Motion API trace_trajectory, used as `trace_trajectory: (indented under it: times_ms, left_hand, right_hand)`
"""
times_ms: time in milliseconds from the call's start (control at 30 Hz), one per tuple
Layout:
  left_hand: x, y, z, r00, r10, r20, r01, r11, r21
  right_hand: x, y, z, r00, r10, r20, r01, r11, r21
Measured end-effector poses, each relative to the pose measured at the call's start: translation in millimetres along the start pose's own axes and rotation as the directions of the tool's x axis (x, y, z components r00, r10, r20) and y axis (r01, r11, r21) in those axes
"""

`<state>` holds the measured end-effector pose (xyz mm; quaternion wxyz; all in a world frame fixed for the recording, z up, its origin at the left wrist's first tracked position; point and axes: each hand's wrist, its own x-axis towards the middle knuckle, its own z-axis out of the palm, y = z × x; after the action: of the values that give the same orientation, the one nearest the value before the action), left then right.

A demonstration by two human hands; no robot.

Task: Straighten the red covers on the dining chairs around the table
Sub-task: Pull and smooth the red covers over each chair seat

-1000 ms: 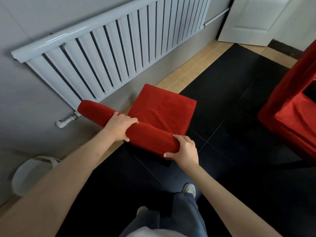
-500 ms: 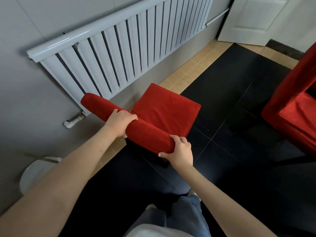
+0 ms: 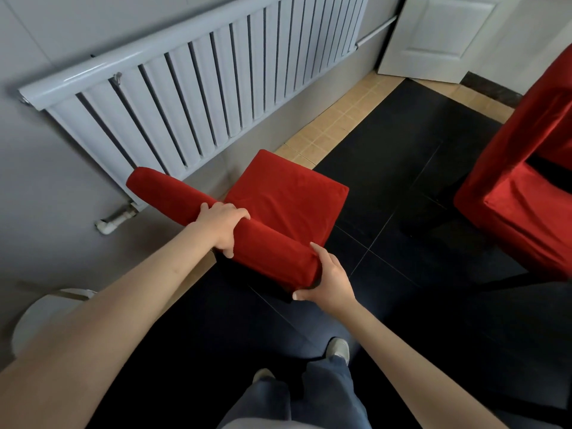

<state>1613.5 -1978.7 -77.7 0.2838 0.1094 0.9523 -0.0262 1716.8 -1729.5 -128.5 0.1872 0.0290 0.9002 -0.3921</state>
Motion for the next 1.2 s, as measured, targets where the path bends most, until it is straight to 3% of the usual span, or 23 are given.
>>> trace_trajectory:
  times_ms: [233,333,500,833,1200]
  left_hand:
    - [6.2,60.5,-16.0,0.979,0.045,0.197,-0.063,0.994,0.089]
    - [17.6,91.6,-30.9,0.965,0.075,0.251,-0.083,0.996,0.023]
    - [43.5,153.9,-56.9,0.981,0.150,0.126,-0.146,0.988,-0.041]
    - [108.6,296.7,-95.2,0.978,0.209,0.002,-0.208,0.974,-0.092]
    - [180.8,418.7,-134.0,0.943,0.327,0.054,-0.327,0.945,-0.012]
  right_hand:
    - [-4.7,45.5,-27.3,0.983,0.087,0.159,-0.080,0.996,-0.050]
    - [-2.7,65.0,-48.7,0.979,0.096,0.179,-0.085,0.994,-0.070]
    - [7.5,104.7,-103.2,0.983,0.124,0.133,-0.116,0.991,-0.064]
    - [33.0,205.0,-243.4,0.984,0.177,-0.008,-0.177,0.984,-0.018]
    - [54.4,292.1,-344.9,0.944,0.290,-0.158,-0.272,0.954,0.123]
